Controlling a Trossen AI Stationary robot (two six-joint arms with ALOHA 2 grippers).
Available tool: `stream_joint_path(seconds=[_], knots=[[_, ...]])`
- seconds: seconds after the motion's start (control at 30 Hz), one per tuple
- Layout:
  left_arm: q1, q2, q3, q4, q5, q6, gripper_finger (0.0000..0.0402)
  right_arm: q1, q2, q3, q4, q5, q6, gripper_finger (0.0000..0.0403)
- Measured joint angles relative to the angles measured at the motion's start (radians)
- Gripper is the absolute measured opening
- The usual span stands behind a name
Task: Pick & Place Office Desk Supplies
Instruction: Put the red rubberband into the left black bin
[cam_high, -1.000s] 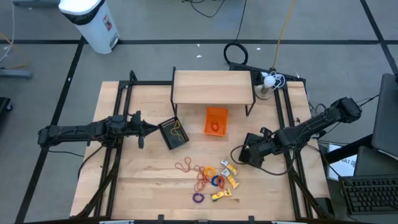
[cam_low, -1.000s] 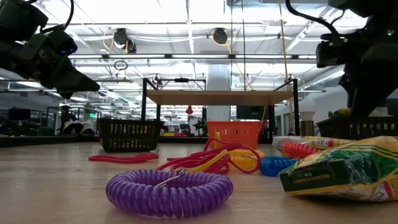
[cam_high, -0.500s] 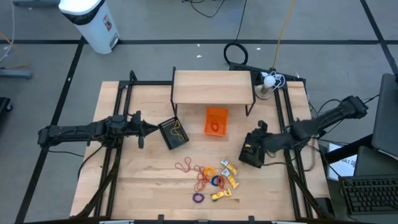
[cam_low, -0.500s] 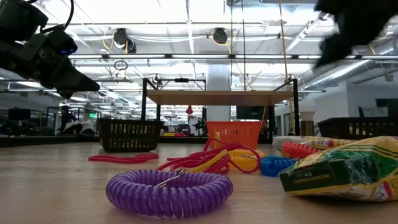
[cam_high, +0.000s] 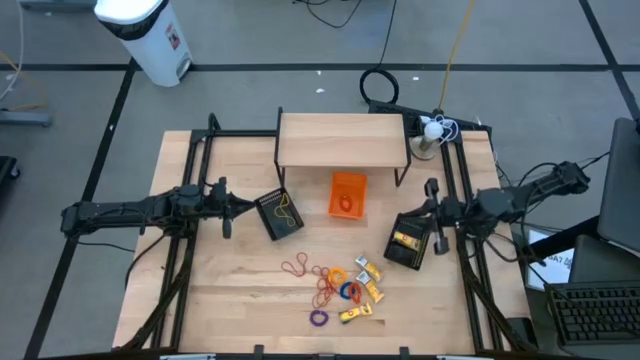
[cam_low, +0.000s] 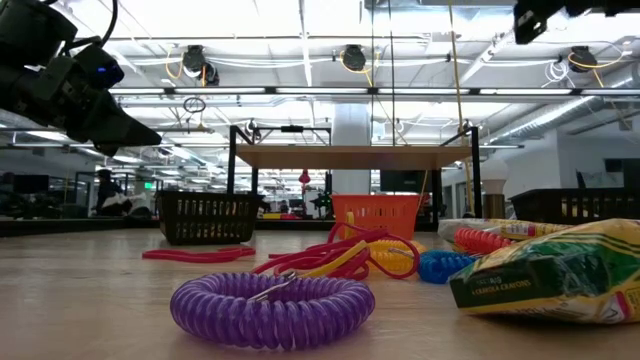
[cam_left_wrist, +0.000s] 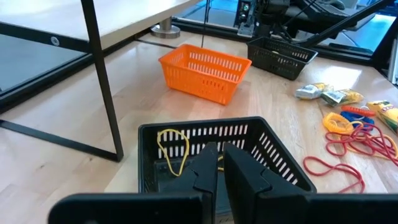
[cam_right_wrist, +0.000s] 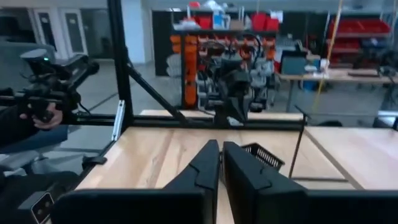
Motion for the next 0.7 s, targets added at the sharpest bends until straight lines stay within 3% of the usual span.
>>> stream_joint_path(seconds=[0.37, 0.7], knots=[[0.0, 0.0, 0.0, 0.001, 0.007, -0.007, 0.0026, 0.0, -0.126, -0.254, 0.253, -0.001, -0.105, 0.0001], [0.0, 0.0, 0.0, 0.002, 0.007, -0.007, 0.0026, 0.0, -0.149, -0.354, 0.34, 0.0, -0.089, 0.0001]])
